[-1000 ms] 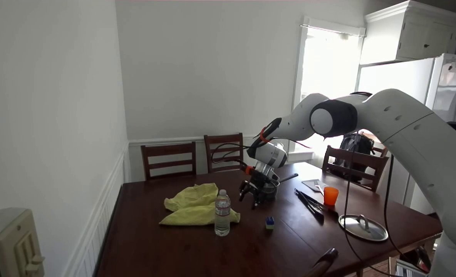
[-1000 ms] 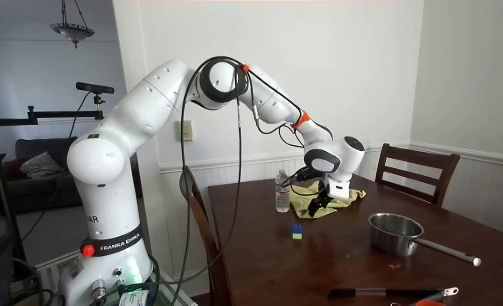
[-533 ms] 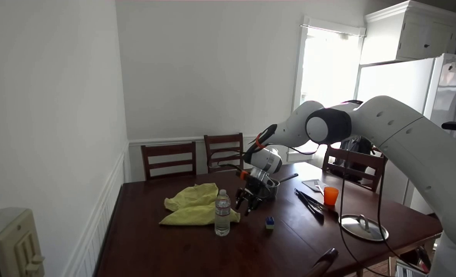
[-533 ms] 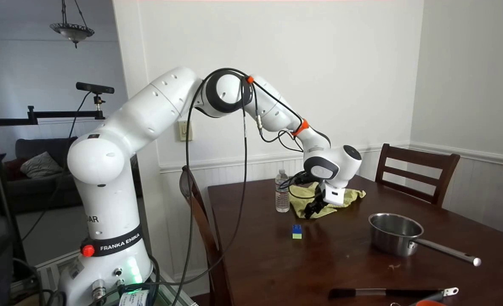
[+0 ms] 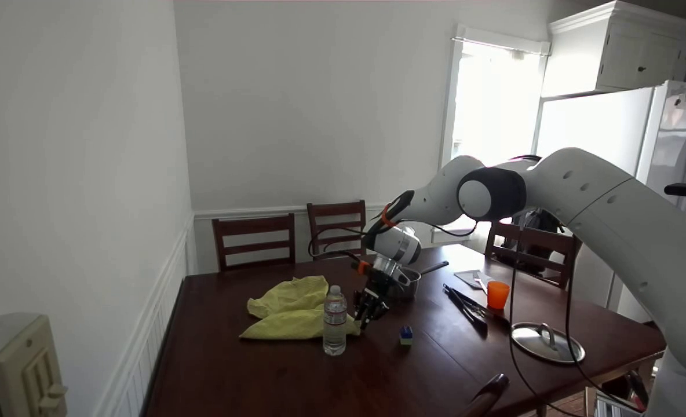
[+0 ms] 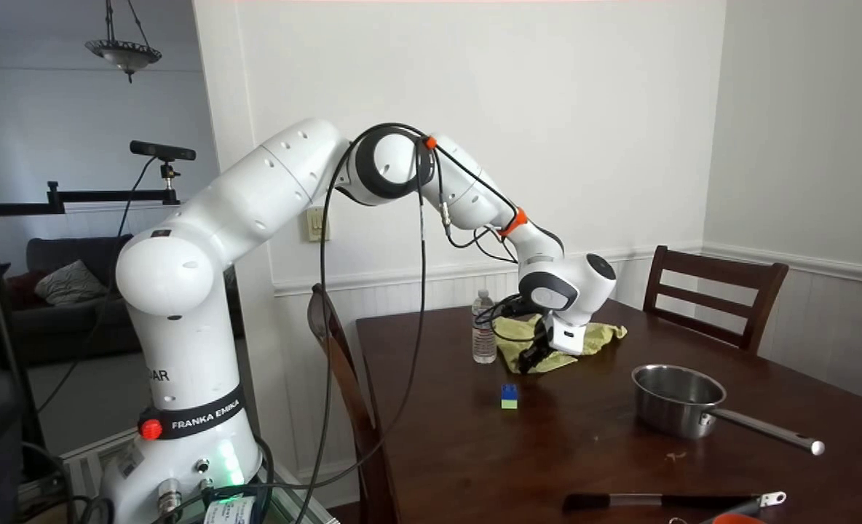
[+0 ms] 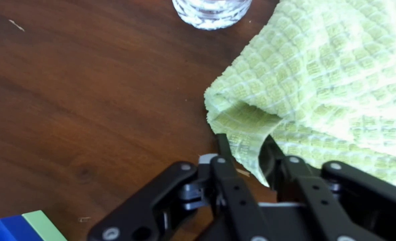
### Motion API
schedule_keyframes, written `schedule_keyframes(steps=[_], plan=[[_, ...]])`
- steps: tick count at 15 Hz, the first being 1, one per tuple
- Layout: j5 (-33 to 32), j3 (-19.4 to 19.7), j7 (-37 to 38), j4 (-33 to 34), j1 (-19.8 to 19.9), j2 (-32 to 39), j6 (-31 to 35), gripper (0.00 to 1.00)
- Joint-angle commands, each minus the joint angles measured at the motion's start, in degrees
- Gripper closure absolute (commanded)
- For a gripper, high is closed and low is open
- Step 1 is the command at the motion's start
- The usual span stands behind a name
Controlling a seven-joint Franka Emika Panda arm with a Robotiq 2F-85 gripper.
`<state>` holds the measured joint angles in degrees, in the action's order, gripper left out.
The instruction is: Straighten the yellow towel
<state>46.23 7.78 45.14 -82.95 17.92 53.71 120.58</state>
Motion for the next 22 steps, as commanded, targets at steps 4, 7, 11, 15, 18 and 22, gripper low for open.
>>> schedule_keyframes(steps=[4,7,11,15,18,22], plan=[[0.4,-0.67,0.47,1.49,0.72,-2.01,-4.06,1.0],[1.48,-1.19,-1.1,1.88,0.74,-7.15,-4.73,0.99],[1.39,-0.74,-0.84,4.23,-1.24,-14.05,0.62,0.99],[-0.02,-0.12,-0.08,6.39,-3.71,-17.85,10.94,0.99],[-0.23,-0.99,0.2,6.89,-3.01,-18.12,9.06,0.97],[2.41,-1.43,2.23,13.53,-2.0,-16.75,12.8,0.99]])
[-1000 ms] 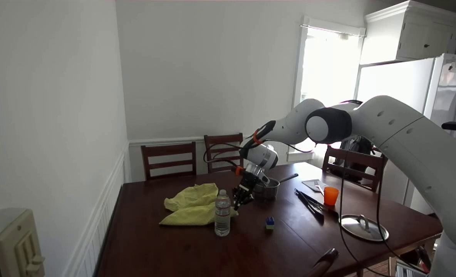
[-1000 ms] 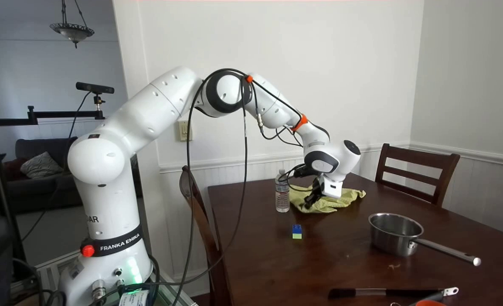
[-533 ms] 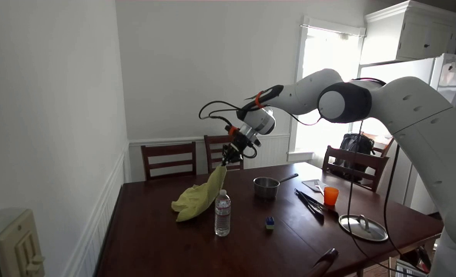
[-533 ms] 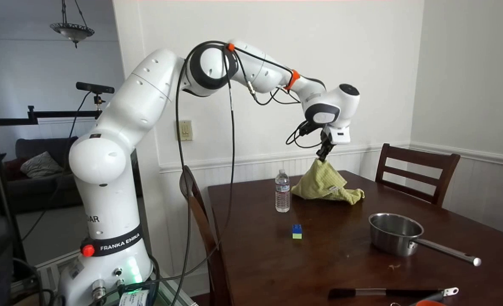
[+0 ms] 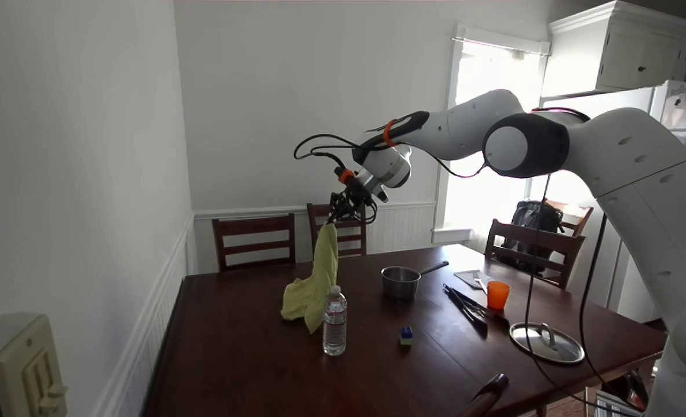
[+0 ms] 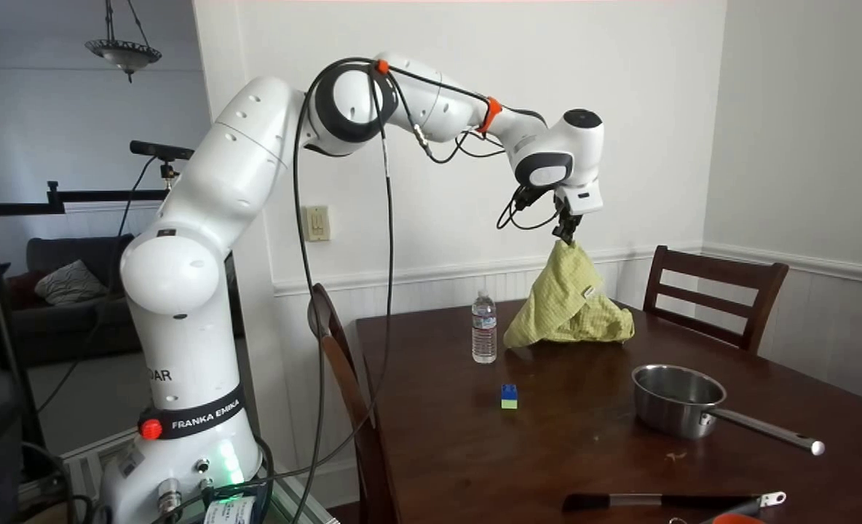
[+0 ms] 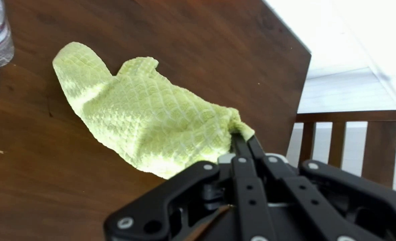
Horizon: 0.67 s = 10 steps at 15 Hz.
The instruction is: Straighten the yellow towel
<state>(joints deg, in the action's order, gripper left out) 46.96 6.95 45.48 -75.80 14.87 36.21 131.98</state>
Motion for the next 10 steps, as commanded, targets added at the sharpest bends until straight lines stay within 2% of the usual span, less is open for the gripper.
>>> schedule_keyframes(steps=[1,7,8,9,10], plan=[[0.74,-0.37,2.49,8.73,0.76,0.81,2.01,0.99],[-4.79,-1.02,11.1,27.09,-3.23,6.16,2.95,0.99],[-5.09,0.69,13.15,29.61,-4.61,7.04,1.29,0.99],[-7.01,-1.11,13.18,28.59,-3.99,6.23,1.88,0.99],[-4.15,-0.36,9.54,22.7,-4.42,2.95,2.35,0.97]])
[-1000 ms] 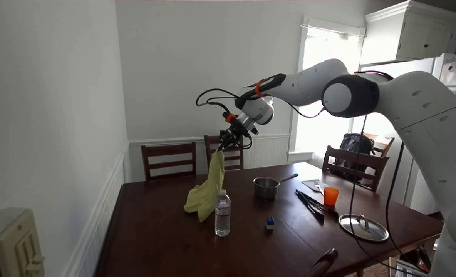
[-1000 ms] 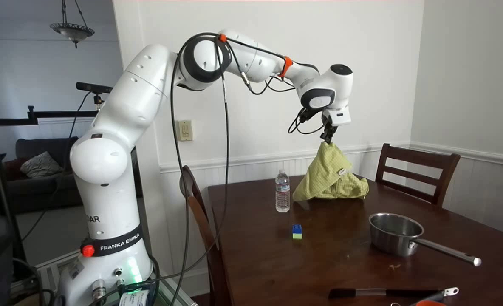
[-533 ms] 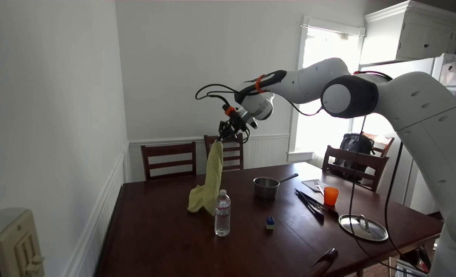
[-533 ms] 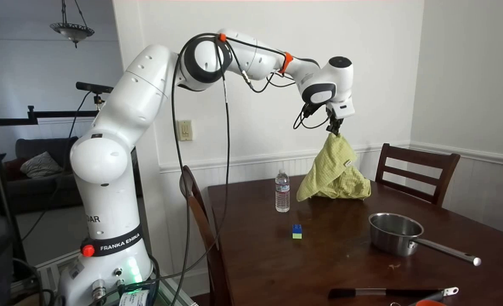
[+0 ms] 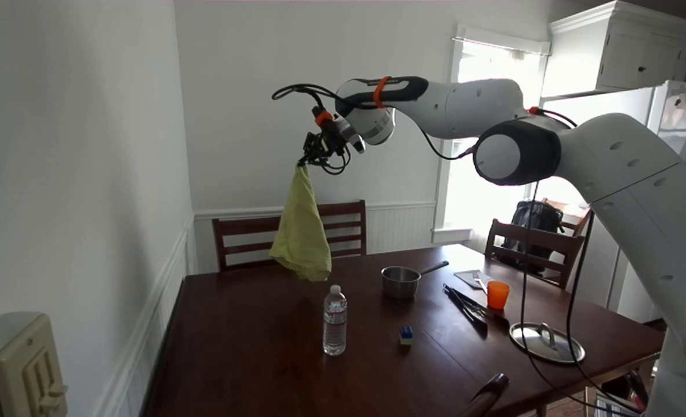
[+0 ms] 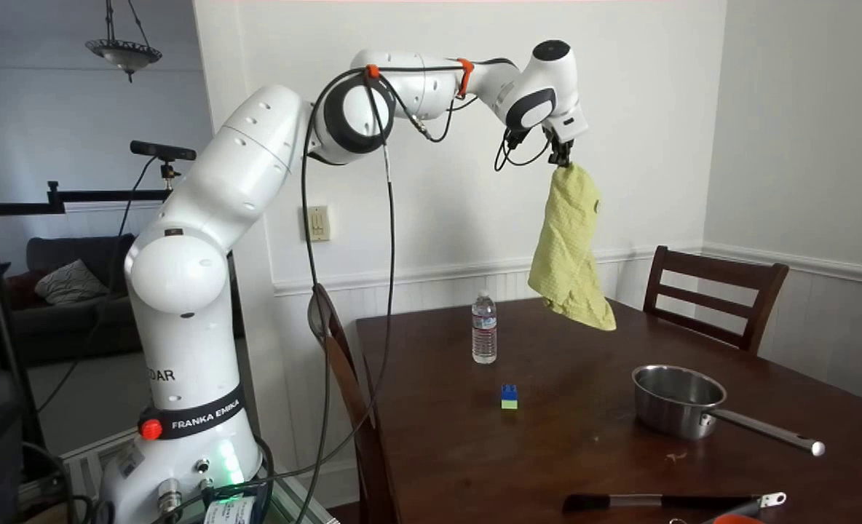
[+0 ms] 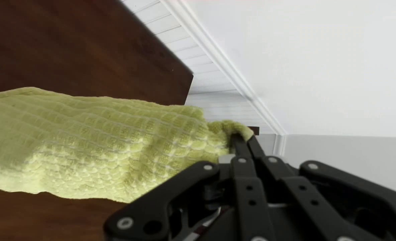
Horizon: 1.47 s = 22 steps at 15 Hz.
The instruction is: Straighten the yellow towel
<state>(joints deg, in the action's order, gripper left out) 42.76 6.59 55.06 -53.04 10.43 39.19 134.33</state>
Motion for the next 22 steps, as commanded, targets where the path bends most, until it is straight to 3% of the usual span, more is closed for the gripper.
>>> schedule_keyframes(steps=[1,5,8,11,16,22], plan=[[-0.96,-0.16,0.94,1.16,-0.43,0.6,0.0,0.97],[3.68,-3.27,1.76,2.86,-0.21,2.14,1.22,0.99],[6.77,-3.61,7.02,3.39,0.43,3.73,2.33,0.99],[4.23,0.24,11.01,1.47,1.18,6.84,6.87,0.99],[1.44,7.16,9.85,1.08,2.38,14.06,18.15,0.99],[-5.58,21.58,18.93,-0.44,-1.69,19.43,27.48,0.99]])
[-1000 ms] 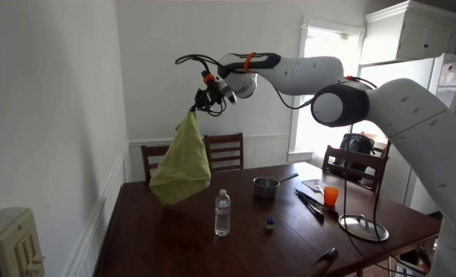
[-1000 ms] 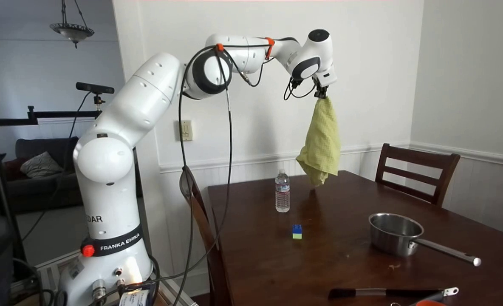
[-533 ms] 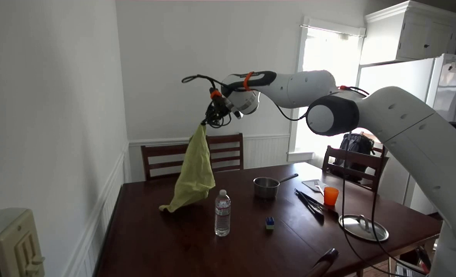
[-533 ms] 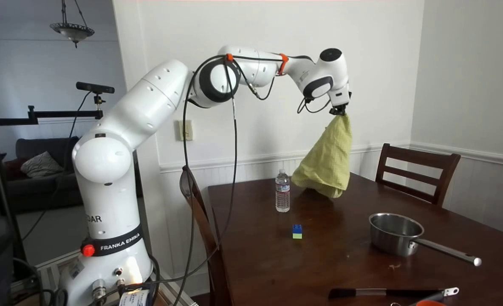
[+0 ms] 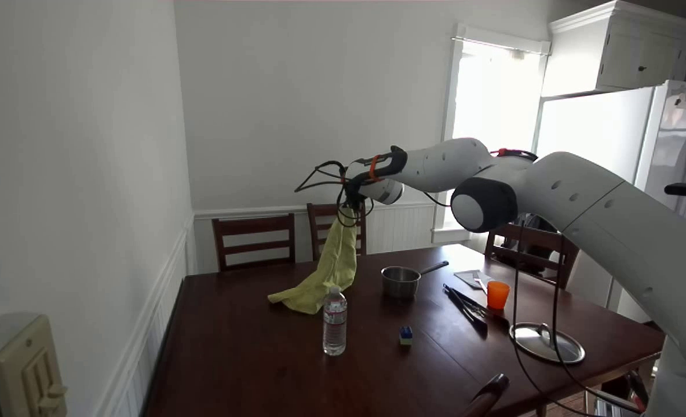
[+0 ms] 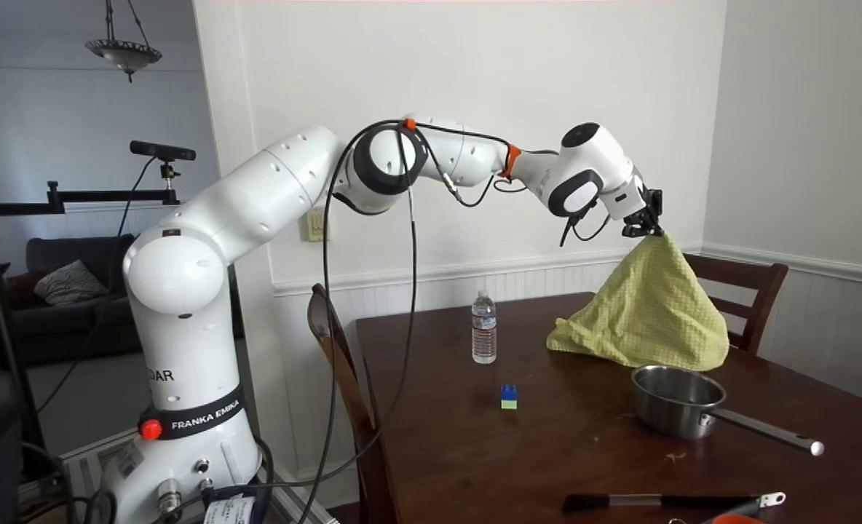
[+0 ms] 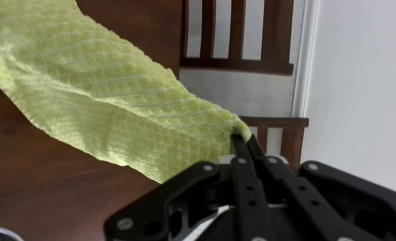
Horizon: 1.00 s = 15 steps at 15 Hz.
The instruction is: Straighten the yellow towel
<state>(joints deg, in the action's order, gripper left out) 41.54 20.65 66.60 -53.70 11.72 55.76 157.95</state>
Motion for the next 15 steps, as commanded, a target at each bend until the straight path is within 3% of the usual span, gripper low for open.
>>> schedule_keyframes(steps=[1,3,7,9,12,15], plan=[[-5.79,10.59,10.05,0.08,-4.05,4.02,4.49,0.72],[-8.3,16.95,16.0,0.2,-6.46,6.12,5.07,0.67],[-9.97,24.58,21.91,0.98,-10.7,7.34,5.06,0.39],[-5.75,14.47,13.18,1.68,-10.1,3.39,2.19,0.25],[-4.08,8.52,12.96,3.17,-11.28,3.75,0.66,0.04],[-2.22,4.25,16.94,5.19,-10.91,6.09,-4.05,0.0]])
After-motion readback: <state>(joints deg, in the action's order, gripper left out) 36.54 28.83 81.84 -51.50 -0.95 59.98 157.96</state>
